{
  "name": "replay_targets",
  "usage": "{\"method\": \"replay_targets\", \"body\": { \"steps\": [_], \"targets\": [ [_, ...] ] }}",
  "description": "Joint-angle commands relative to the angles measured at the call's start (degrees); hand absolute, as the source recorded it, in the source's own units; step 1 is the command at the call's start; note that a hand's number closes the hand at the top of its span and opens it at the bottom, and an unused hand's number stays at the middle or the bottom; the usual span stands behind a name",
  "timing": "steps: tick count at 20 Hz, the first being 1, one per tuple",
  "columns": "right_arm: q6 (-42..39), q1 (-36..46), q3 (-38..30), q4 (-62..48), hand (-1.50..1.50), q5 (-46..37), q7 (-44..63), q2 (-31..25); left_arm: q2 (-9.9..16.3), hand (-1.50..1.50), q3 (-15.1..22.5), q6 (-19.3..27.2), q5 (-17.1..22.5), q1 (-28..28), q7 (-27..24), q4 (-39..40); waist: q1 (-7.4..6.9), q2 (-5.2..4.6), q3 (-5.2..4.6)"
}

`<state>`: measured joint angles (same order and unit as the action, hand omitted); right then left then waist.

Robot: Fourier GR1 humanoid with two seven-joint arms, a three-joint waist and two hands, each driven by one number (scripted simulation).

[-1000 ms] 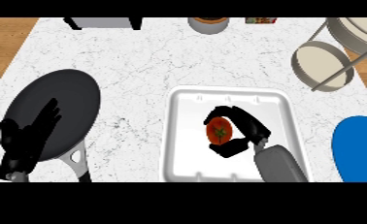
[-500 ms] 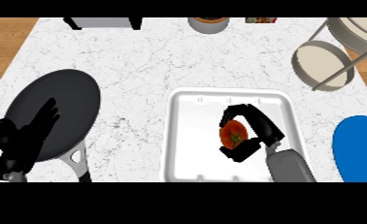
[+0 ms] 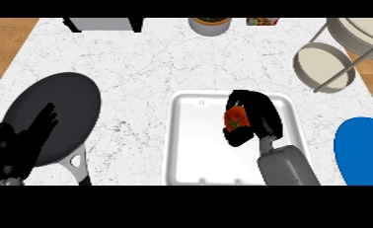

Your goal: Pick the tomato from the tray and place it in the tiered basket

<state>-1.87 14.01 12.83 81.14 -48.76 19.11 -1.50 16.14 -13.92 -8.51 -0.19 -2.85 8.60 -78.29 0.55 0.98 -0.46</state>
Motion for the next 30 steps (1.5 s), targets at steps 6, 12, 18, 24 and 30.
{"method": "replay_targets", "body": {
  "steps": [6, 12, 18, 24, 30],
  "targets": [
    [-0.13, 11.37, 10.29, 17.26, 1.5, -22.62, 35.99, 1.48, 0.12, 0.0, 0.03, -0.36, -0.08, 0.19, -0.74, 0.1, 0.16, 0.01, 0.22],
    [-6.25, 20.84, 14.04, 23.04, 1.5, -24.38, 50.5, 1.49, 0.85, 0.0, -0.23, -2.52, 1.73, -0.34, 1.88, -3.35, -1.17, -0.74, 0.44],
    [-8.79, 24.65, 3.14, 24.79, 1.5, -23.94, 44.49, 1.47, -0.98, 0.0, 0.28, 0.28, -0.52, 0.68, 0.85, -1.82, -0.69, -0.86, 0.46],
    [-1.51, 31.28, -10.87, 11.64, 1.5, -17.59, 30.68, -5.76, 0.09, 0.0, -1.01, -1.93, 0.65, -0.21, -0.32, -0.86, -1.02, -1.04, 0.45],
    [6.27, 36.13, -19.44, -5.86, 1.5, -13.19, 17.09, -14.48, -1.52, 0.0, 1.22, -0.43, -1.01, 2.36, 2.49, -1.76, -1.5, -1.35, 0.49]
  ]
}}
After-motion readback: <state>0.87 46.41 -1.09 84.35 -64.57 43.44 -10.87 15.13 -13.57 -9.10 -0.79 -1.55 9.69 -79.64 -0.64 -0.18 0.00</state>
